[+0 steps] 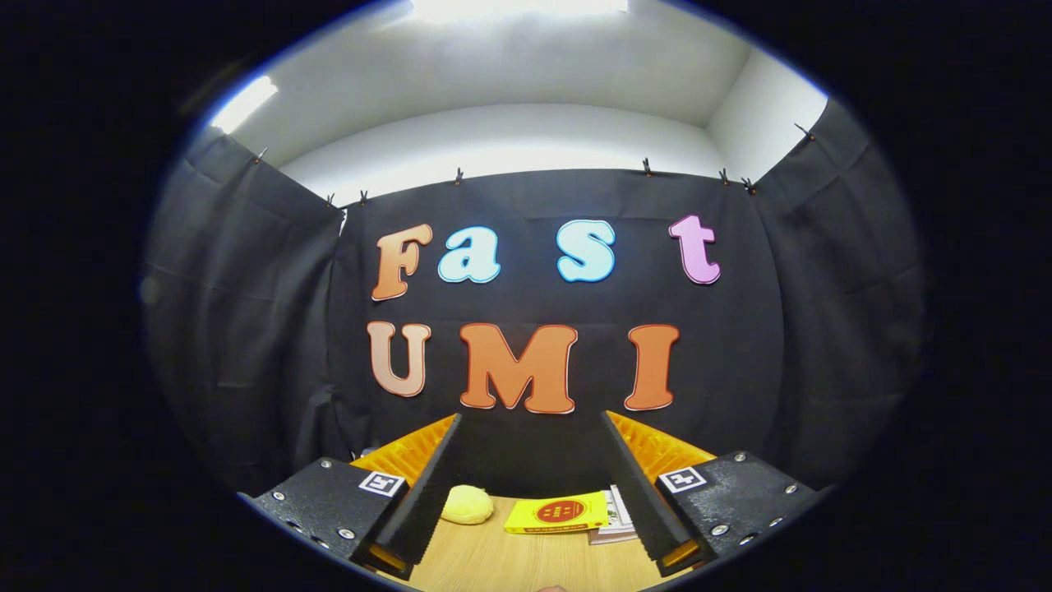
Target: Open the storage box then place both shoes into the box .Put the left shoe in first, then the right shoe, with the right side of both shoes facing outward in a uniform manner.
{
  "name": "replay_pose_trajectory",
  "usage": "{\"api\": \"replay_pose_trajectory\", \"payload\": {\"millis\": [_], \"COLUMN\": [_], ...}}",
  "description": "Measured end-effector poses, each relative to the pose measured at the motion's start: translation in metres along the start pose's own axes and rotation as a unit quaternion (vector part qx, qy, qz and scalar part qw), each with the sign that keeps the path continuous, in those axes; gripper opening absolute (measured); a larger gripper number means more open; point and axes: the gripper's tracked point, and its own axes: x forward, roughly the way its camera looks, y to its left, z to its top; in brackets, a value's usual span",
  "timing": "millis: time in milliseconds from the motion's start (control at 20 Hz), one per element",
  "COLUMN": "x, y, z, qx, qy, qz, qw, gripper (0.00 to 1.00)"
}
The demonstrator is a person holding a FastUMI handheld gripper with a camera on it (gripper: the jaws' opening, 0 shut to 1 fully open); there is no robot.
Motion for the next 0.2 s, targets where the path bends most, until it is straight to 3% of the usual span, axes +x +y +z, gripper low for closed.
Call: {"api": "replay_pose_trajectory", "payload": {"millis": [200], "x": [-0.0035], "y": [-0.0089], "z": [0.0001], "qx": [-0.004], "qy": [-0.009], "qz": [-0.002], "qw": [1.000], "gripper": [0.97]}}
